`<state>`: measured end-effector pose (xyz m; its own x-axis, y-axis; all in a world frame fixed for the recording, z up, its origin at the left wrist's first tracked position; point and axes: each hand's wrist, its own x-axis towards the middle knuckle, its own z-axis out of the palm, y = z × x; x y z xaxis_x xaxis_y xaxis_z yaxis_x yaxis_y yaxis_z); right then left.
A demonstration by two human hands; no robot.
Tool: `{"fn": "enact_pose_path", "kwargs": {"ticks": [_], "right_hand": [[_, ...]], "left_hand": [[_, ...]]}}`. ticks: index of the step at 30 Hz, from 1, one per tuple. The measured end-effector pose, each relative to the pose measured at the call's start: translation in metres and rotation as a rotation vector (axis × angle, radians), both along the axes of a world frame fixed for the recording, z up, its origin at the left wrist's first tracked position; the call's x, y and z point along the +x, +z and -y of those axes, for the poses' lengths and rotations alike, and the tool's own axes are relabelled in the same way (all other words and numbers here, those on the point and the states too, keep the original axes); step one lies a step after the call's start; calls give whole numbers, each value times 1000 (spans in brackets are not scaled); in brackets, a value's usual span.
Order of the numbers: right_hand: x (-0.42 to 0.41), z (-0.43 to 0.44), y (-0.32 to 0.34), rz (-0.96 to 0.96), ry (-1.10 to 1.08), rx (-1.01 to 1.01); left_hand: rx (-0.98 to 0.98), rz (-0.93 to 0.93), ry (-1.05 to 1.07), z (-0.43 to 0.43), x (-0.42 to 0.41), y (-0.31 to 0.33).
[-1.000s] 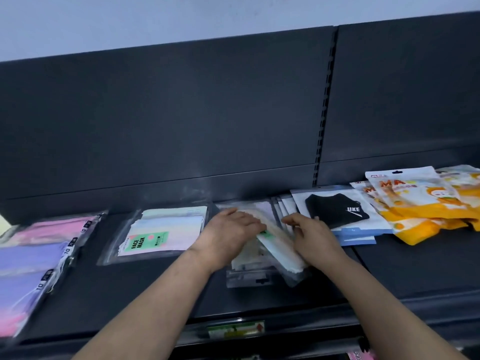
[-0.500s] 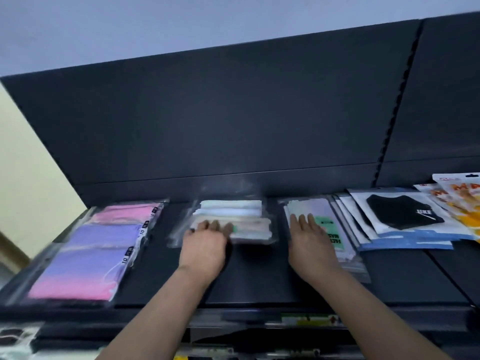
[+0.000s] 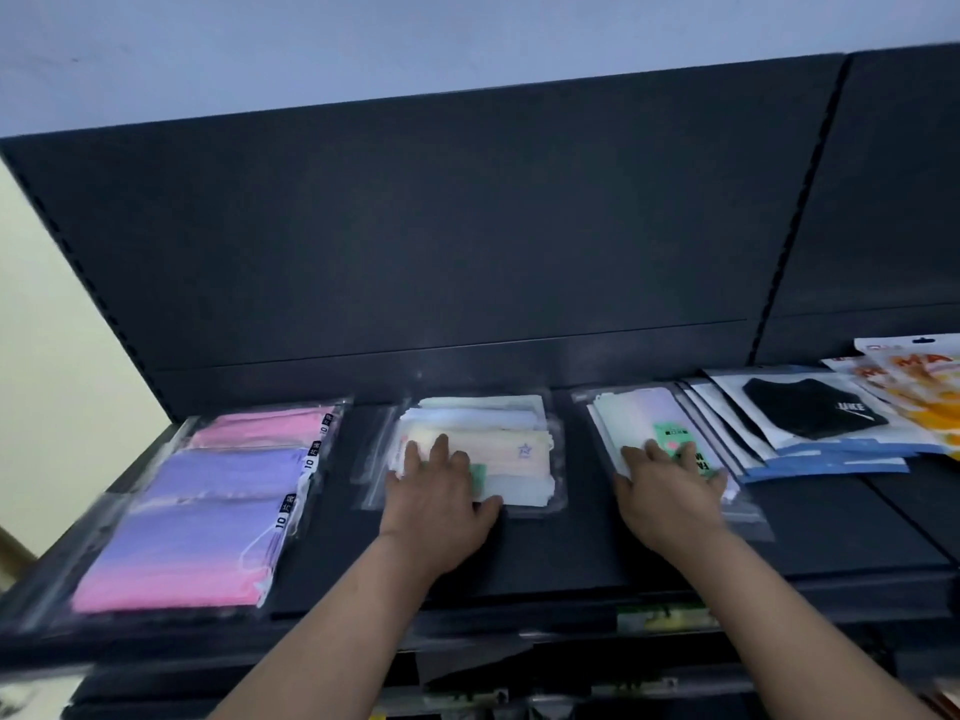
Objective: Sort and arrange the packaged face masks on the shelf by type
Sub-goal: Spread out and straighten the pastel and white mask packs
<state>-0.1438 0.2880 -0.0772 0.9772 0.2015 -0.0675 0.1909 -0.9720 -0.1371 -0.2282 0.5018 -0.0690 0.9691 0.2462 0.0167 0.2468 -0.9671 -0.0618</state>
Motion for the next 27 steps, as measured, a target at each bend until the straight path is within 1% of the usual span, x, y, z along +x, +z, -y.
{"fn": "enact_pose_path", "kwargs": {"ticks": [2, 3, 5, 7, 9, 11, 13, 15, 18, 21, 24, 27], "right_hand": [[-5, -1, 0, -17, -2, 12], [-7, -3, 0, 7, 9, 22], [-13, -12, 1, 90, 92, 74], [-20, -27, 1, 102, 202, 185], [-23, -42, -1, 41, 232, 257], [-22, -51, -2, -1, 207, 250], [-18, -57, -2, -21, 205, 217], [-16, -61, 0, -62, 213, 187], [-13, -67, 1, -110, 186, 175], [-10, -68, 1, -89, 156, 207], [-9, -68, -3, -53, 153, 255], [-6, -58, -5, 112, 127, 274]], "left_hand": [[-79, 34, 78, -14, 4, -1], [-143, 32, 133, -24, 6, -2], [-286, 11, 229, -43, 9, -4], [-361, -2, 278, -53, 9, -6], [-308, 3, 277, -50, 7, -7], [-254, 36, 250, -46, 6, -6], [-299, 80, 252, -47, 6, -4], [-380, 82, 260, -50, 6, -3], [-397, 66, 204, -53, 7, -5], [-358, 46, 142, -58, 9, -8], [-333, 45, 129, -61, 11, -8], [-270, 73, 102, -47, 13, 1]]}}
